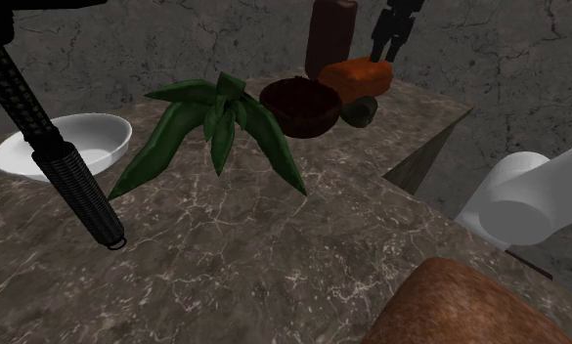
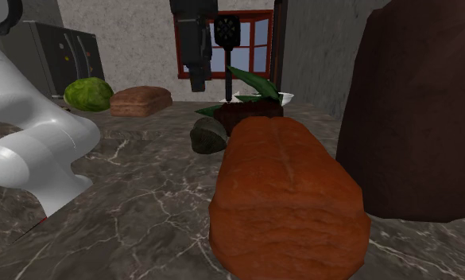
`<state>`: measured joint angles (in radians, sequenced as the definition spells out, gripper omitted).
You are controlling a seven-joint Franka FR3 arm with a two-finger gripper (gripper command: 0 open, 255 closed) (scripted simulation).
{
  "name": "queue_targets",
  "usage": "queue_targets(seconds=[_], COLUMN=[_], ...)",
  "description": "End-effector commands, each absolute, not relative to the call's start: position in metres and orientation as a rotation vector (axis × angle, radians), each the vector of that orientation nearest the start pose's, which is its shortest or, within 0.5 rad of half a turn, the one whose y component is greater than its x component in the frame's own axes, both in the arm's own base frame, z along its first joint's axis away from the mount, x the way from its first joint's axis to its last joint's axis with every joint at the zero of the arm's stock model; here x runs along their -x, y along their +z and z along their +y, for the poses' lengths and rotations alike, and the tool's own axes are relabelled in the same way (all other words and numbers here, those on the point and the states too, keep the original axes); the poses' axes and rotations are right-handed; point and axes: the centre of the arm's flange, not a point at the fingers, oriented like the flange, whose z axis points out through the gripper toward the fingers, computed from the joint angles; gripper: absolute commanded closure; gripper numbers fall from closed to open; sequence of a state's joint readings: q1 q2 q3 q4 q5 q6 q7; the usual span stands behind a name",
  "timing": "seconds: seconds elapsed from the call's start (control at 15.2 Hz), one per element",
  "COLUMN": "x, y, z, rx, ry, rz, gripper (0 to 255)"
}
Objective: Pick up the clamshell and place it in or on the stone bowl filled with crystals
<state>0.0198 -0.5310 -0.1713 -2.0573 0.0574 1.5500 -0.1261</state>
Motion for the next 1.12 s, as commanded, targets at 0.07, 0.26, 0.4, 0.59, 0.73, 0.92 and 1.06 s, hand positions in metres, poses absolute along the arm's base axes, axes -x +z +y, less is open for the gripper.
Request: queue_targets(seconds=[0.07,0.26,0.4,0.59,0.73,0.92,1.06], x=[-0.383,-0.384,-0.385,-0.385,-0.386,-0.386,-0.386], y=[0.600,0.573,0.562,0.547,0.538,0.538,0.538], z=[-0.060,-0.055,-0.054,-0.053,-0.052,-0.052,-0.052], rx=[3.050,3.078,3.078,3.078,3.078,3.078,3.078], ry=[-0.063,-0.068,-0.068,-0.068,-0.068,-0.068,-0.068], rz=[-0.019,-0.031,-0.031,-0.031,-0.031,-0.031,-0.031], gripper=[0,0,0,0,0,0,0])
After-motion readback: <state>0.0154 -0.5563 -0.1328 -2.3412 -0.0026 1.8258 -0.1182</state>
